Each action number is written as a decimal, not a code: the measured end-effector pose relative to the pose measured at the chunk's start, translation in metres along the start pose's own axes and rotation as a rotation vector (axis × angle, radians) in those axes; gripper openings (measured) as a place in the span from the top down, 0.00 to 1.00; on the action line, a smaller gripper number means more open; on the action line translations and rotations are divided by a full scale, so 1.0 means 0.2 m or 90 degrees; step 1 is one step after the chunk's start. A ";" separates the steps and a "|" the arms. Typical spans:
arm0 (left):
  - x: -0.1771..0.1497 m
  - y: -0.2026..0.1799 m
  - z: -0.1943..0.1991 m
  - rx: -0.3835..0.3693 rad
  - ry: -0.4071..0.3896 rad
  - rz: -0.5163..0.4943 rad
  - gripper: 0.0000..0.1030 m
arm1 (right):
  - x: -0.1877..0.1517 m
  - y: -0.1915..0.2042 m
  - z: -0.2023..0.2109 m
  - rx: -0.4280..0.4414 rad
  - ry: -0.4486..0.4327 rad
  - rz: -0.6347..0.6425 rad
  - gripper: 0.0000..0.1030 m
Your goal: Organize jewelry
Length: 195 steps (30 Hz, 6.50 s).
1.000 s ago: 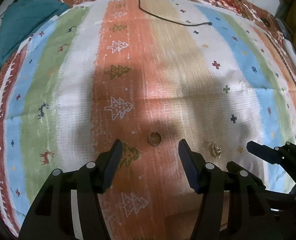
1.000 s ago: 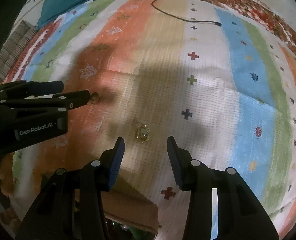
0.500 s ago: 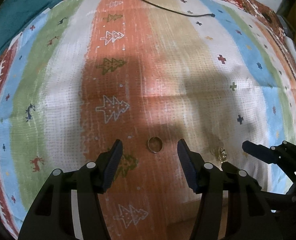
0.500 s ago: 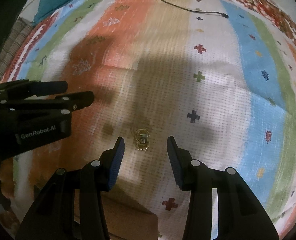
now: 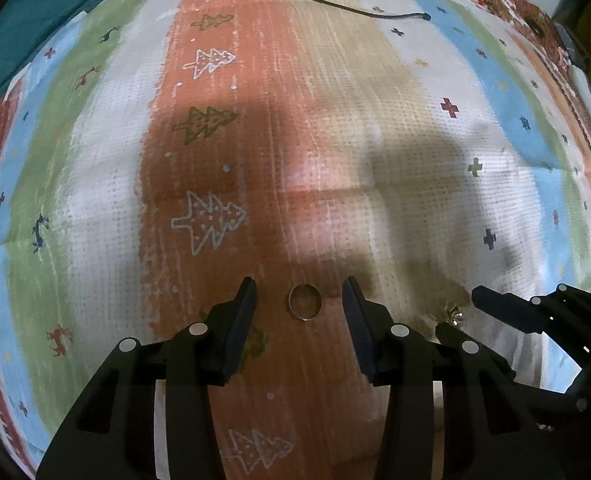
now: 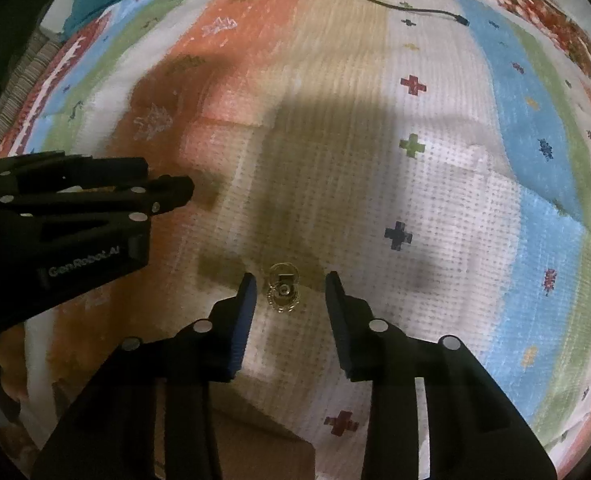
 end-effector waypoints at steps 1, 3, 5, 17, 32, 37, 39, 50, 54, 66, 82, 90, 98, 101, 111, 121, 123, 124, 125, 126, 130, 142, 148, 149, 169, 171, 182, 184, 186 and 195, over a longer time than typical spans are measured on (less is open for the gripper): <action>0.00 0.00 0.00 0.000 0.000 -0.002 0.58 | 0.00 0.00 0.00 -0.001 0.000 0.001 0.69; 0.00 -0.01 -0.01 0.001 0.001 -0.007 0.68 | 0.00 0.00 -0.01 -0.004 -0.001 0.003 0.71; 0.00 -0.02 -0.02 0.016 0.009 -0.024 0.75 | 0.01 0.00 -0.01 -0.006 0.000 0.006 0.76; -0.02 -0.07 0.00 0.031 0.012 -0.037 0.83 | -0.01 0.02 0.01 -0.019 -0.012 0.014 0.84; -0.07 -0.06 0.19 0.040 -0.031 -0.050 0.83 | -0.05 -0.06 0.19 -0.006 -0.051 -0.008 0.84; -0.10 -0.07 0.23 0.046 -0.039 -0.055 0.83 | -0.07 -0.03 0.24 -0.015 -0.070 0.004 0.84; -0.09 -0.09 0.24 0.045 -0.041 -0.056 0.83 | -0.07 -0.02 0.25 -0.012 -0.074 0.004 0.84; -0.13 -0.17 0.36 0.013 -0.070 -0.058 0.83 | -0.12 -0.04 0.35 -0.014 -0.097 -0.006 0.84; -0.15 -0.18 0.43 0.001 -0.087 -0.054 0.83 | -0.14 -0.03 0.41 -0.009 -0.109 -0.009 0.84; -0.27 -0.23 0.60 -0.017 -0.129 -0.057 0.83 | -0.24 0.00 0.57 -0.001 -0.157 -0.011 0.84; -0.39 -0.31 0.75 -0.043 -0.170 -0.068 0.82 | -0.35 0.06 0.64 0.007 -0.166 0.004 0.84; -0.48 -0.33 0.81 -0.049 -0.186 -0.073 0.82 | -0.43 0.10 0.68 0.018 -0.174 0.014 0.84; -0.58 -0.36 0.86 -0.058 -0.201 -0.079 0.82 | -0.51 0.15 0.72 0.026 -0.183 0.022 0.84; -0.60 -0.35 0.86 -0.064 -0.197 -0.073 0.82 | -0.52 0.16 0.72 0.023 -0.184 0.028 0.83; -0.63 -0.30 0.90 -0.068 -0.207 -0.039 0.69 | -0.57 0.11 0.74 0.016 -0.184 0.000 0.68; -0.76 -0.29 0.97 -0.075 -0.223 -0.046 0.45 | -0.65 0.08 0.85 0.007 -0.220 -0.022 0.48; -0.78 -0.28 0.98 -0.077 -0.226 -0.048 0.41 | -0.66 0.08 0.88 0.001 -0.230 -0.016 0.47; -0.80 -0.28 0.98 -0.077 -0.229 -0.049 0.39 | -0.67 0.08 0.88 0.001 -0.232 -0.013 0.47; -0.81 -0.29 0.99 -0.078 -0.231 -0.052 0.36 | -0.68 0.09 0.89 0.009 -0.234 -0.013 0.47; -0.82 -0.29 0.99 -0.077 -0.233 -0.053 0.34 | -0.68 0.09 0.90 0.016 -0.236 -0.014 0.46; -0.86 -0.29 1.01 -0.080 -0.242 -0.053 0.24 | -0.71 0.09 0.96 0.014 -0.258 -0.008 0.29; -0.92 -0.29 1.06 -0.060 -0.277 -0.063 0.06 | -0.81 0.08 1.04 0.024 -0.284 -0.014 0.10; -0.93 -0.30 1.08 -0.034 -0.297 -0.074 0.06 | -0.83 0.08 1.06 0.024 -0.301 -0.007 0.09; -0.93 -0.31 1.09 -0.034 -0.300 -0.078 0.06 | -0.83 0.08 1.07 0.025 -0.303 -0.007 0.09; -0.95 -0.32 1.14 -0.020 -0.344 -0.088 0.06 | -0.89 0.11 1.14 0.054 -0.337 0.002 0.09; -0.95 -0.32 1.15 -0.020 -0.347 -0.088 0.05 | -0.89 0.11 1.14 0.054 -0.340 0.002 0.09; -0.95 -0.33 1.18 -0.020 -0.367 -0.090 0.05 | -0.90 0.12 1.16 0.048 -0.351 0.008 0.09; -0.95 -0.33 1.18 -0.019 -0.370 -0.093 0.06 | -0.91 0.12 1.17 0.052 -0.352 0.004 0.08; -0.95 -0.33 1.18 -0.014 -0.375 -0.090 0.06 | -0.91 0.12 1.17 0.049 -0.355 0.003 0.08; -0.96 -0.34 1.20 -0.018 -0.386 -0.097 0.06 | -0.92 0.11 1.19 0.046 -0.369 -0.002 0.07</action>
Point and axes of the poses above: each gripper's, at about its wrist camera, not at the fingertips, and z roughly against the way its jaws point, y to its left, x to its top, the point moved 9 cm from there along -z, roughly the way its jaws point, and after that the axes turned 2 degrees about -z, right-handed, at the moved point
